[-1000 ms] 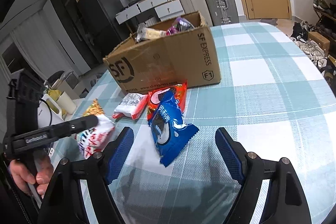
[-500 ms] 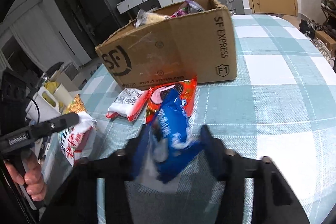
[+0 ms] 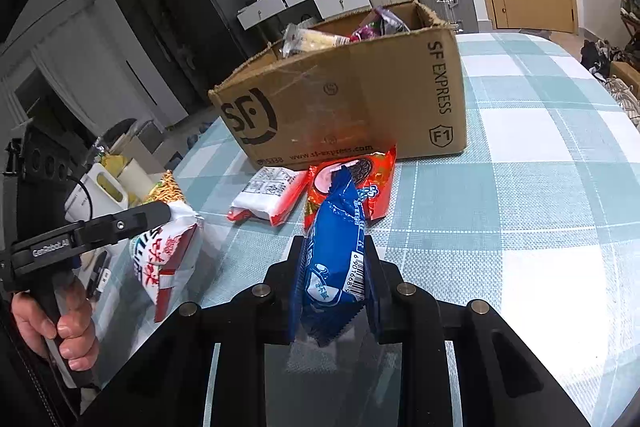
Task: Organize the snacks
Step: 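Grasp the blue Oreo bag with the right gripper while the left gripper holds the noodle bag, then carry both bags over the box and open both grippers to drop them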
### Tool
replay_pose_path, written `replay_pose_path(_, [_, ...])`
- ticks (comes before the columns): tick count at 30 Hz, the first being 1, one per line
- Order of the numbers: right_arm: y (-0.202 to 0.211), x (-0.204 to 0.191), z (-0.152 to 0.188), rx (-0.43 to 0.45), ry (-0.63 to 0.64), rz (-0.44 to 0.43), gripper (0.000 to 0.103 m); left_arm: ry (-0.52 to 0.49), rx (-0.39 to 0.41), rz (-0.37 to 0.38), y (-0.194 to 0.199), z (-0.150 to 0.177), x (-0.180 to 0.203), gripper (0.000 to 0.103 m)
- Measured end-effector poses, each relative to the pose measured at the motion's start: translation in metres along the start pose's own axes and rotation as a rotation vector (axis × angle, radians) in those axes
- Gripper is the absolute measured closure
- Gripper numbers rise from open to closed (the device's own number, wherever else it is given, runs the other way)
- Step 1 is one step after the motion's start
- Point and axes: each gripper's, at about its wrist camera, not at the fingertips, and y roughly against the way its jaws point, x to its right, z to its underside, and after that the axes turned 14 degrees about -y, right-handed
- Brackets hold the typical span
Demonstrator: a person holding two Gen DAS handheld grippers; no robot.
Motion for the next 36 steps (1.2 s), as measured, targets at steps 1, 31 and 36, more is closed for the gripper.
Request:
replay_pose_path(1, [0.005, -0.002, 0.000, 0.011, -0.001, -0.007, 0.078, -0.001, 0.005, 0.002, 0.002, -0.001, 0.001, 0.075])
replay_pose_path(31, [0.071, -0.063, -0.098, 0.163, 0.043, -0.096, 0.078, -0.150, 0.118, -0.004, 0.050, -0.134, 0.049, 0.074])
replay_pose_path(36, [0.070, -0.068, -0.128, 0.170, 0.028, -0.093, 0.078, -0.151, 0.136, -0.006, 0.050, -0.166, 0.049, 0.075])
